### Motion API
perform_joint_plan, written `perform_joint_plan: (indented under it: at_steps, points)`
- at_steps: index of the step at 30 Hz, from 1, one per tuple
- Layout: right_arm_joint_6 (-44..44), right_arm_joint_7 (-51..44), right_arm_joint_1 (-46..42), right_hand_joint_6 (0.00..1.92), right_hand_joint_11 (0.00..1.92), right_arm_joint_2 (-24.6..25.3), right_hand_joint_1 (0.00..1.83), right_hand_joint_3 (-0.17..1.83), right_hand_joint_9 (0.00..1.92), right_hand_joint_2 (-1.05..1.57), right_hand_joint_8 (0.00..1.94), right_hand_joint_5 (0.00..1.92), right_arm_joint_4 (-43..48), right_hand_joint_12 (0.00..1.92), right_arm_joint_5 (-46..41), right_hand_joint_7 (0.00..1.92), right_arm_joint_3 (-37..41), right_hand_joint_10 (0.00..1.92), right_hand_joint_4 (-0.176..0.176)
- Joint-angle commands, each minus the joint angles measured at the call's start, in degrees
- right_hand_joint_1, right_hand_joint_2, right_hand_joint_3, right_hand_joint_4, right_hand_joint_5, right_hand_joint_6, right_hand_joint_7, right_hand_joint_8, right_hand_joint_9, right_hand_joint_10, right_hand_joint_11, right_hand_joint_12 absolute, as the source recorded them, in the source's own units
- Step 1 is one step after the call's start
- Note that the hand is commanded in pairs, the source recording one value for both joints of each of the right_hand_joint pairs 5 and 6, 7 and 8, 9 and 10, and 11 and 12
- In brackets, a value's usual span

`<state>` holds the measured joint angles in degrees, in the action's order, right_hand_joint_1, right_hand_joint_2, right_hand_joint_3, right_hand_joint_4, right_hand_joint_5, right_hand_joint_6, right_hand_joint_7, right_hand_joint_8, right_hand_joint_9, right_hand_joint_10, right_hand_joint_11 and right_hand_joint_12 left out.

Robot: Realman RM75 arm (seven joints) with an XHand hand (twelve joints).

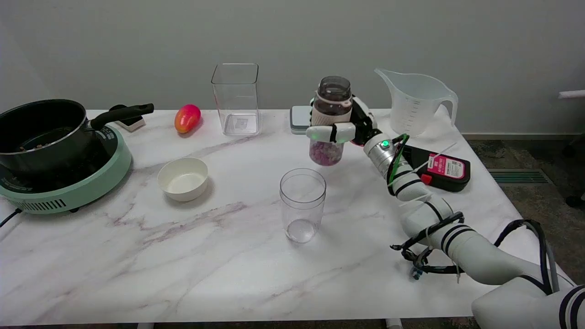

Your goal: Pour the contents of the bottle into the measuring cup.

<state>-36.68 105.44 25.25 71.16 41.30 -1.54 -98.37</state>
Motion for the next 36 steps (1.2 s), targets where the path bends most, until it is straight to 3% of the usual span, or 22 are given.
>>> perform_joint_plan:
  at_steps: [1,16,30,36]
  points:
    - [1.28,-0.20,-5.62,1.92,1.27,-6.72,1.42,0.33,1.60,1.36,1.92,1.92,18.71,1.27,-3.84,1.92,6.65,1.60,0.000]
    - [15.04,-0.47,-20.92,1.92,1.30,-10.69,1.34,0.25,1.65,1.49,1.92,1.92,41.72,1.30,-3.22,1.92,20.00,1.65,0.000]
    - [30.23,-14.78,-31.73,1.92,1.32,-7.91,1.30,0.22,1.69,1.57,1.92,1.92,58.38,1.32,-3.20,1.92,24.62,1.69,0.000]
    - [37.36,-22.43,-34.45,1.92,1.33,-6.82,1.30,0.21,1.71,1.57,1.92,1.92,65.16,1.33,-2.64,1.92,22.95,1.71,0.000]
